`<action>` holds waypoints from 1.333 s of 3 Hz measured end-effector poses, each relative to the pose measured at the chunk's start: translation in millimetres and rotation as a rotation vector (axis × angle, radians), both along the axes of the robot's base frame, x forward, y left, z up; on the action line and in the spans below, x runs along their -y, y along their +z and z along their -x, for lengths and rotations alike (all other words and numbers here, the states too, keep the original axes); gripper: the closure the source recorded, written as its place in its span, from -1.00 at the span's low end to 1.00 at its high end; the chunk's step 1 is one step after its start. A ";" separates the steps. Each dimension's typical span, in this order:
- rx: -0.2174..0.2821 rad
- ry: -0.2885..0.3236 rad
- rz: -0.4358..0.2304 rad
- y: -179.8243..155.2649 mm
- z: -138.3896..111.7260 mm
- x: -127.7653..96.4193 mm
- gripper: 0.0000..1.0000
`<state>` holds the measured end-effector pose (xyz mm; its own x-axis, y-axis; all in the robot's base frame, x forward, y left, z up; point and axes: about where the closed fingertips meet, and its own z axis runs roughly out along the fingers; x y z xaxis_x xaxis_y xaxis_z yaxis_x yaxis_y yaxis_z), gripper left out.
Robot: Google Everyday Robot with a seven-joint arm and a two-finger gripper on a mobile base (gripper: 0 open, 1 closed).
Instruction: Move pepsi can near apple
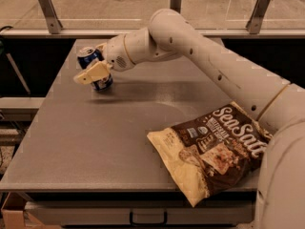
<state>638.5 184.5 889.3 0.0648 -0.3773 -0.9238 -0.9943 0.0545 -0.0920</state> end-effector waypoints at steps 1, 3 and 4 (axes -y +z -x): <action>0.106 -0.134 0.003 38.1 -27.0 58.0 0.76; 0.103 -0.130 0.003 37.2 -26.0 55.5 1.00; 0.145 -0.197 -0.026 41.0 -35.3 76.8 1.00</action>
Offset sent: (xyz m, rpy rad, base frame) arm 0.0217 -0.0463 0.0301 -0.0021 -0.0843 -0.1083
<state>673.8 107.7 930.4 0.1252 -0.3716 -0.9199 -0.9408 0.2500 -0.2290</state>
